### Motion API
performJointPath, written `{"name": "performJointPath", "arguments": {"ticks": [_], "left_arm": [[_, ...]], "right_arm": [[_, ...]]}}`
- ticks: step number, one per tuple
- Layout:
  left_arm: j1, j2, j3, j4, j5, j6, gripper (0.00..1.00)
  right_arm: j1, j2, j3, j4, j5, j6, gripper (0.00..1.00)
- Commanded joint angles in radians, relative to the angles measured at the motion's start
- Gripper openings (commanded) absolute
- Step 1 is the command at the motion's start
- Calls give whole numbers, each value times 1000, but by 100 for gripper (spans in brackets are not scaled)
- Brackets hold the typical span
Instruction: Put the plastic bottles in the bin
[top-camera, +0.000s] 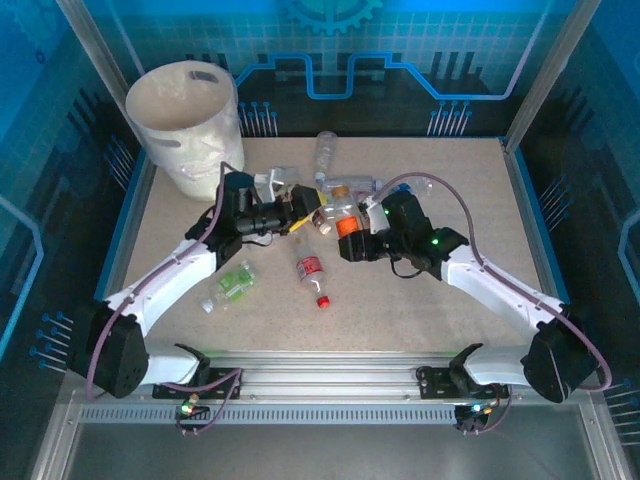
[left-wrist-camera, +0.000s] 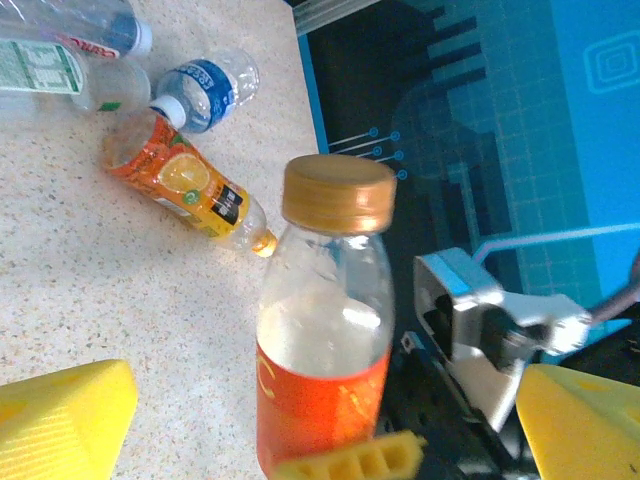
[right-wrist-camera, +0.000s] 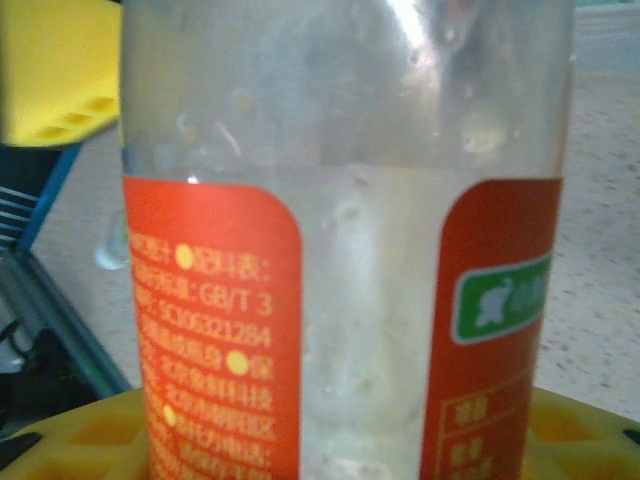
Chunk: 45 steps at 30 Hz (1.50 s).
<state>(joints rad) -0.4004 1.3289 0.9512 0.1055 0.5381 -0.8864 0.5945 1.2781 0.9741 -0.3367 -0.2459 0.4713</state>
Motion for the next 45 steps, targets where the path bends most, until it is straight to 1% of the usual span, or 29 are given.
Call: {"name": "performJointPath", "arguments": {"ticks": [1, 7, 10, 12, 17, 21, 23, 25, 27, 30, 32, 36, 42, 43, 44, 45], "left_arm": [[-32, 36, 41, 66, -2, 24, 99], [-76, 100, 99, 41, 0, 62, 99], [-80, 113, 90, 79, 2, 57, 98], [-81, 115, 77, 126, 18, 42, 96], [-83, 134, 67, 203, 98, 23, 80], [-84, 139, 50, 275, 147, 3, 62], [-84, 135, 48, 270, 149, 13, 53], [-83, 129, 49, 244, 133, 32, 48], [-84, 126, 49, 225, 120, 41, 45], [-84, 122, 45, 213, 95, 46, 41], [-84, 121, 46, 198, 75, 54, 40], [-84, 124, 52, 185, 72, 65, 40], [-81, 122, 60, 137, 13, 85, 39], [-78, 120, 63, 123, -5, 91, 39], [-74, 119, 64, 111, -14, 94, 39], [-69, 117, 66, 103, -21, 96, 39]], "right_arm": [[31, -27, 3, 67, -72, 24, 39], [60, -23, 27, 125, -99, 27, 39], [75, -17, 29, 170, -102, 42, 39], [82, -11, 29, 192, -102, 52, 39], [88, 18, 41, 208, -123, 69, 39], [88, 35, 65, 178, -114, 82, 40], [91, 40, 74, 166, -113, 80, 42], [92, 38, 71, 168, -105, 81, 44], [91, 37, 71, 164, -102, 79, 47], [93, 42, 80, 134, -91, 71, 57], [93, 45, 87, 108, -75, 62, 63], [93, 39, 96, 68, -47, 43, 72], [91, -8, 103, -23, 80, 0, 86], [92, -19, 107, -41, 105, -12, 90], [92, -30, 108, -55, 123, -25, 97], [93, -40, 111, -71, 136, -42, 100]]}}
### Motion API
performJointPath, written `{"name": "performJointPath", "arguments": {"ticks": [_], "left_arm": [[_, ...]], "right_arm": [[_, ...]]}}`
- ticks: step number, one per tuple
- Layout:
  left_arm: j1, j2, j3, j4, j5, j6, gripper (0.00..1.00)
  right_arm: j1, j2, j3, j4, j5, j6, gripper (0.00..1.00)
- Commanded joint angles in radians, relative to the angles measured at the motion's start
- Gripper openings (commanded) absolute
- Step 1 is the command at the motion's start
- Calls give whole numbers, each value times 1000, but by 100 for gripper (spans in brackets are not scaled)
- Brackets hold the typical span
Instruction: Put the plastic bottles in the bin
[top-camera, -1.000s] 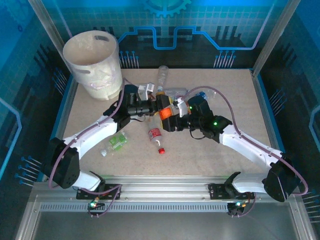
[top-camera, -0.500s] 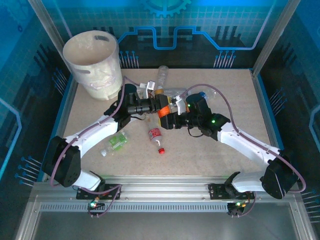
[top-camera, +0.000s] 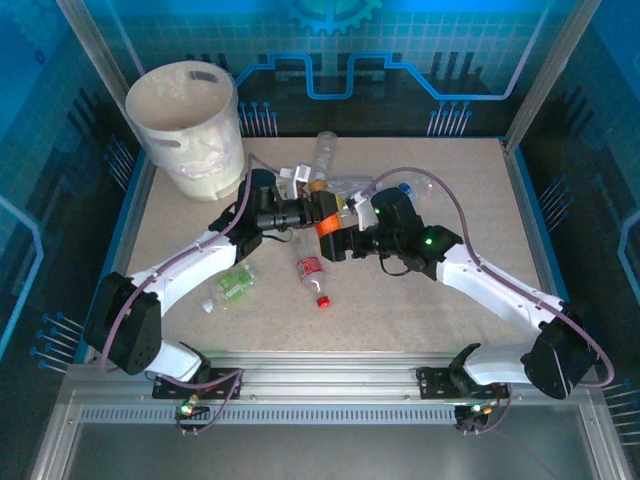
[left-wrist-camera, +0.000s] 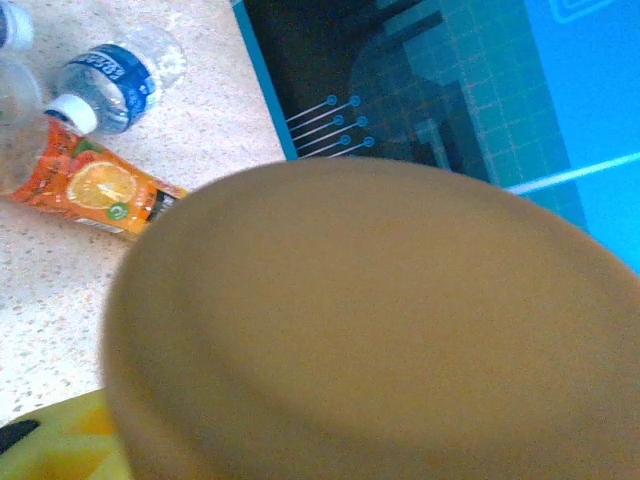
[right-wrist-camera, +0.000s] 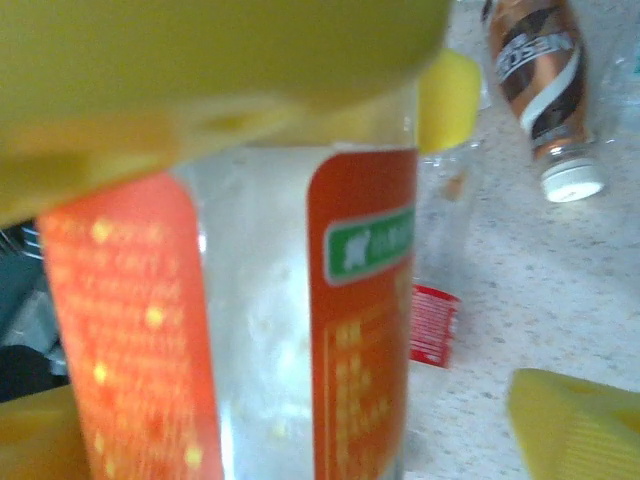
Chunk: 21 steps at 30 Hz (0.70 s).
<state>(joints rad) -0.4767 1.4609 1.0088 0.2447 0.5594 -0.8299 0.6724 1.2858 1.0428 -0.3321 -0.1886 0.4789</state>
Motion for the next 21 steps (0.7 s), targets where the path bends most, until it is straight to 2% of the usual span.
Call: {"name": "performJointPath", "arguments": {"ticks": [1, 6, 11, 14, 21], "left_arm": [[16, -18, 7, -41, -47, 39, 39], [56, -35, 5, -71, -73, 39, 38], [111, -61, -1, -111, -96, 62, 36], [154, -89, 22, -196, -139, 96, 35], [263, -153, 198, -478, -315, 317, 35]], "right_arm": [[13, -56, 46, -94, 82, -71, 100], [13, -85, 75, -185, 164, -121, 100], [13, -138, 47, -175, 224, -155, 100], [13, -164, 37, -186, 269, -177, 100], [12, -210, 9, -194, 382, -186, 100]]}}
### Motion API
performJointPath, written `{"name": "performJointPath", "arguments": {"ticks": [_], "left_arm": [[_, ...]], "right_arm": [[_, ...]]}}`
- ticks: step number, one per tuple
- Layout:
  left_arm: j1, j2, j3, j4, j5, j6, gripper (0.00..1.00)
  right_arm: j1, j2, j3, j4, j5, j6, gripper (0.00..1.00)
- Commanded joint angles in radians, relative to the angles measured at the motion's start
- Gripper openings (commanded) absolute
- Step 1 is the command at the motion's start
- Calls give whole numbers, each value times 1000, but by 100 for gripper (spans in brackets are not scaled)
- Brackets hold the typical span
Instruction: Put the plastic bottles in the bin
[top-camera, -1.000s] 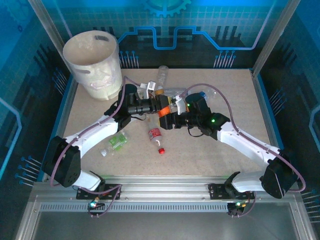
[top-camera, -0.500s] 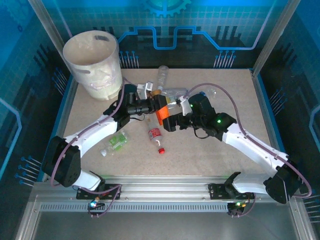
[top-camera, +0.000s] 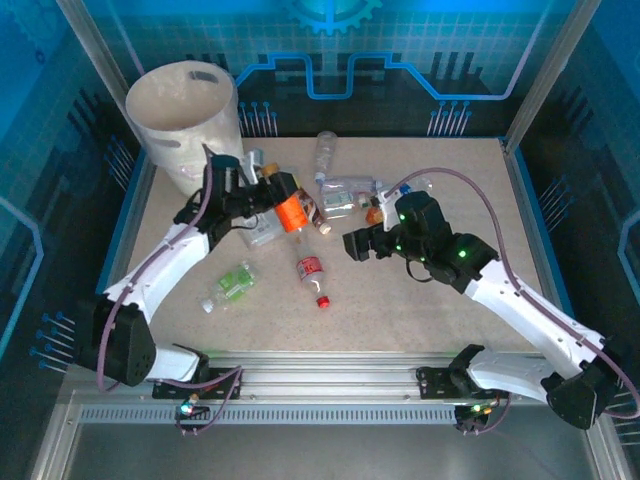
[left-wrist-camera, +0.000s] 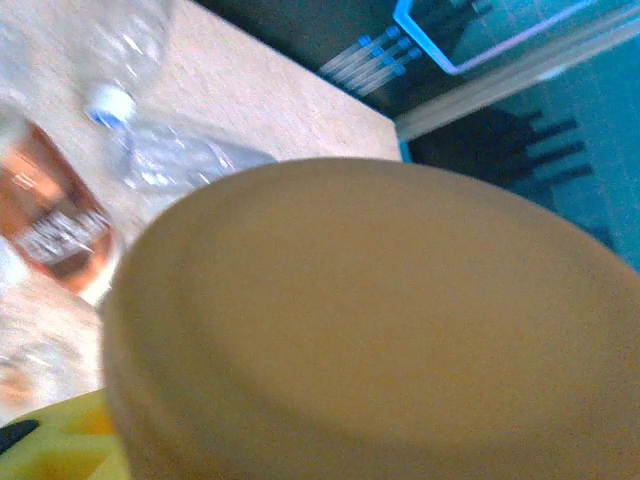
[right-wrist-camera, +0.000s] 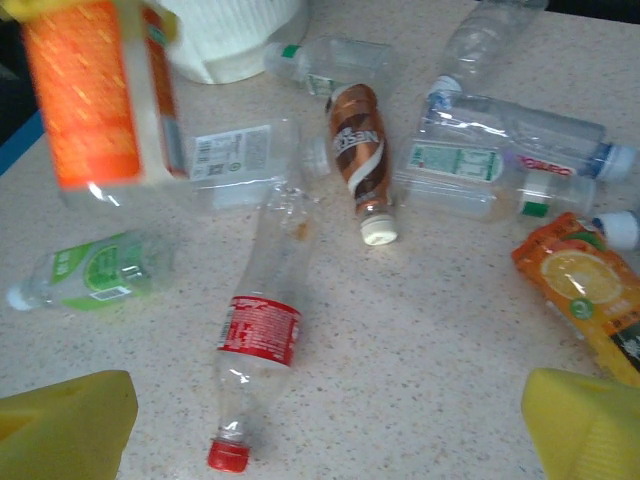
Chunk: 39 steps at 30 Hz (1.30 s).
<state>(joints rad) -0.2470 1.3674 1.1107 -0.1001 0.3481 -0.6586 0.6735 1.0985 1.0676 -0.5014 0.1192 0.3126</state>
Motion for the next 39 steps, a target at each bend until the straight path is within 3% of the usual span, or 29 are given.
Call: {"name": "performJointPath", "arguments": {"ticks": [1, 9, 16, 25, 28, 33, 37, 39], "left_arm": [[50, -67, 125, -162, -140, 181, 35], [152, -42, 299, -157, -306, 307, 36], [213, 75, 462, -79, -333, 334, 36], [290, 240, 639, 30, -450, 345, 37], [315, 308, 715, 49, -510, 400, 38], [354, 422, 846, 33, -538, 434, 38], [375, 504, 917, -8, -542, 438, 38], [383, 534, 931, -16, -546, 433, 39]], "right_arm": [[11, -30, -21, -25, 93, -17, 100], [6, -104, -95, 73, 181, -1, 100], [-26, -100, -38, -24, 328, 198, 100], [-46, 2, 104, -233, 307, 92, 96], [-46, 1, 73, -186, 350, 85, 100], [-55, -73, -62, 12, 273, -58, 100], [-82, -100, -88, -2, 263, -9, 100], [-109, -120, -113, 28, 154, -23, 100]]}}
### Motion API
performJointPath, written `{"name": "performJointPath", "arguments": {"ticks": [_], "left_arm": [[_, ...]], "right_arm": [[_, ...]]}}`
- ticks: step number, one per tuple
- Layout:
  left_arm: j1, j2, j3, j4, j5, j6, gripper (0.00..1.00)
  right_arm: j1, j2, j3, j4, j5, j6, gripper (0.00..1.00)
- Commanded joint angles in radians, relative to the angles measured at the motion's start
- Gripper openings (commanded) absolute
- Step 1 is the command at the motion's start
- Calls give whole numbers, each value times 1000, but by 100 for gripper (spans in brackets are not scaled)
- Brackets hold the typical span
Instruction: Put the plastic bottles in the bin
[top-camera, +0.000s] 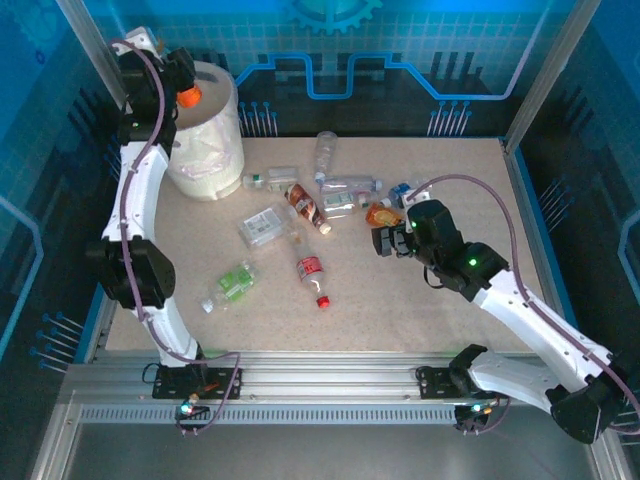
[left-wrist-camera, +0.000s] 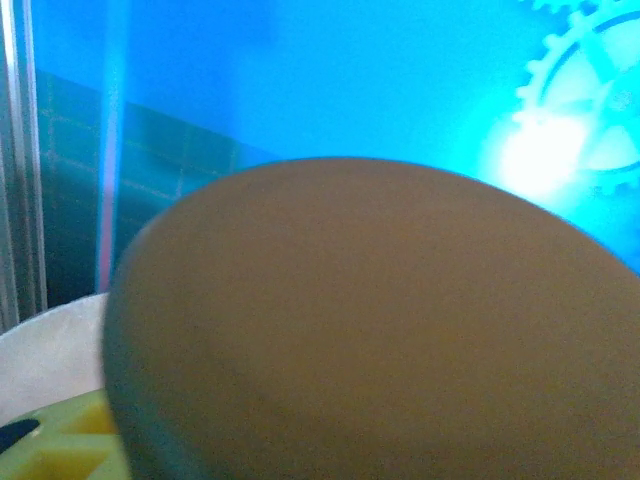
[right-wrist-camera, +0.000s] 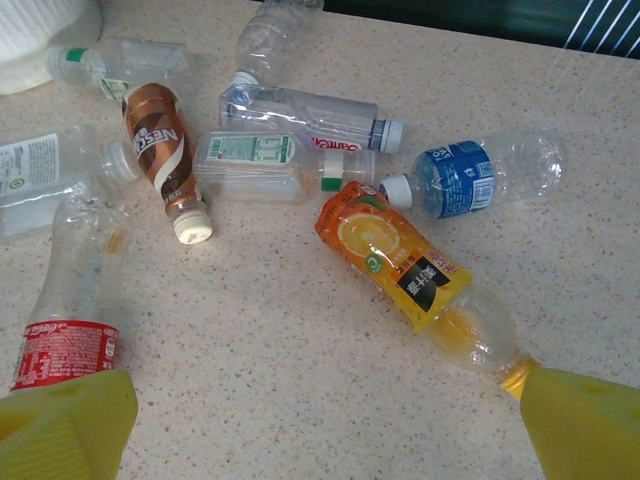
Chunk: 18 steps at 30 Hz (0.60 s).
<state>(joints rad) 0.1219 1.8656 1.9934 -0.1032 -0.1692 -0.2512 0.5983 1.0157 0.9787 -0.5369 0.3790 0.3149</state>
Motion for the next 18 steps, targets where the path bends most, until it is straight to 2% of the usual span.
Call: {"name": "performJointPath", "arguments": {"ticks": [1, 4, 9, 18], "left_arm": [[17, 49, 55, -17, -26, 17, 39], [27, 84, 71, -26, 0, -8, 40], [30, 140, 94, -56, 23, -6, 43], [30, 217, 219, -187, 29, -44, 74]], "right_arm": [[-57, -43, -34, 80, -185, -37, 100], [-119, -42, -37, 82, -286, -9, 100], [-158, -49, -41, 80, -311, 12, 100], [-159, -111, -73, 100, -245, 45, 100]]}}
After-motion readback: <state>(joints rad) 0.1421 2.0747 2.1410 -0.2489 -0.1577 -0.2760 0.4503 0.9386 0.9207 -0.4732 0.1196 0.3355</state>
